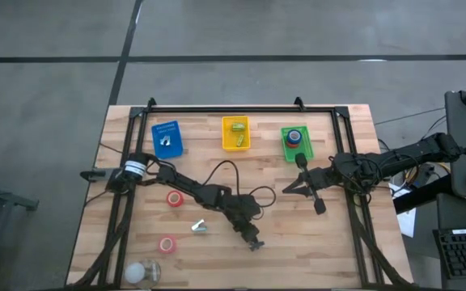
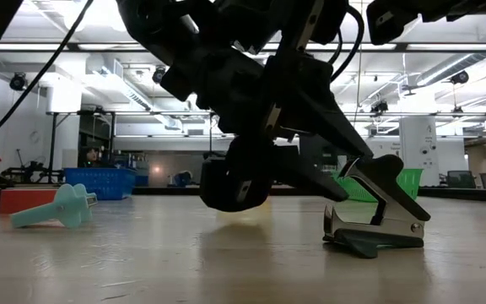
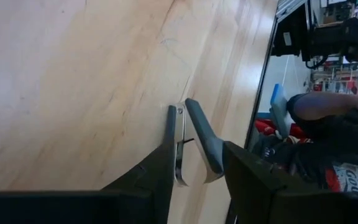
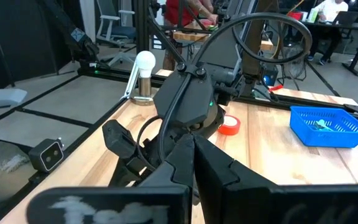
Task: Pick and place Stapler, Stapler remover, tape
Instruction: Put the black staple remover into the blue bin
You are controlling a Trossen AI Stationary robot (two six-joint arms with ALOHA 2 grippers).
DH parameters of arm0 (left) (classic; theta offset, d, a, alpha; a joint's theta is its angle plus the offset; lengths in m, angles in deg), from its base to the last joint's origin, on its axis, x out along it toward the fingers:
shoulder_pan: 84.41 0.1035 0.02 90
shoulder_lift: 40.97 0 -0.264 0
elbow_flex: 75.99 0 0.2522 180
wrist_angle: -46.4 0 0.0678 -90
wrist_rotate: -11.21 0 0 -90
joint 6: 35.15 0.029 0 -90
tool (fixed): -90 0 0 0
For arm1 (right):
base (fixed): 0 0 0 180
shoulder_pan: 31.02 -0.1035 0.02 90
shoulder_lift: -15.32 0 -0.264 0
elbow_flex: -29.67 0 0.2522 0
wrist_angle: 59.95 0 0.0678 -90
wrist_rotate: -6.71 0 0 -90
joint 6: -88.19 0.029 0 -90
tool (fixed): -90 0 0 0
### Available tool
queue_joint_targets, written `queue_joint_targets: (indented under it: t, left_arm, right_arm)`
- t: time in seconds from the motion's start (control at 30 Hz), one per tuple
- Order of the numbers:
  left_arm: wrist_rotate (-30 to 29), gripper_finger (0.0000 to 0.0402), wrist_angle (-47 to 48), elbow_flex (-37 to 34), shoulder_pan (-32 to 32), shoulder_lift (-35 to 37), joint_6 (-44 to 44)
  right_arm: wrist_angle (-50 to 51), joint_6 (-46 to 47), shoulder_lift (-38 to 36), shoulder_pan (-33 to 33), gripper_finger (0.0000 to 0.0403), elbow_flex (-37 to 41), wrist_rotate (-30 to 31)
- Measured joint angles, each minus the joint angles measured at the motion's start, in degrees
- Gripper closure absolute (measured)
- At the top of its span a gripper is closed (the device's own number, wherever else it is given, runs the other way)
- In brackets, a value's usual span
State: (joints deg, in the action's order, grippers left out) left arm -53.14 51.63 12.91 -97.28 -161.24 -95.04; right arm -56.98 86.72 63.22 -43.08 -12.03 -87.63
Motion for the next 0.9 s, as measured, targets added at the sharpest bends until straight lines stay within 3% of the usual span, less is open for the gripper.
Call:
queue_joint_targets:
  t: [0.37,0.6,0.9]
  left_arm:
    - [0.65,0.0321,-2.53,-0.02,-0.02,-0.98,1.31]
    - [0.35,0.0391,-3.66,-0.02,-0.07,-0.98,2.95]
    - [0.00,0.0397,-4.81,-0.02,0.44,-0.89,5.29]
  right_arm:
    - [-0.10,-0.01,0.00,0.00,0.0394,0.00,0.00]
    - [-0.09,-0.01,0.00,0.00,0.0394,0.00,0.00]
    - [-0.07,-0.02,0.00,-0.02,0.0394,0.00,0.00]
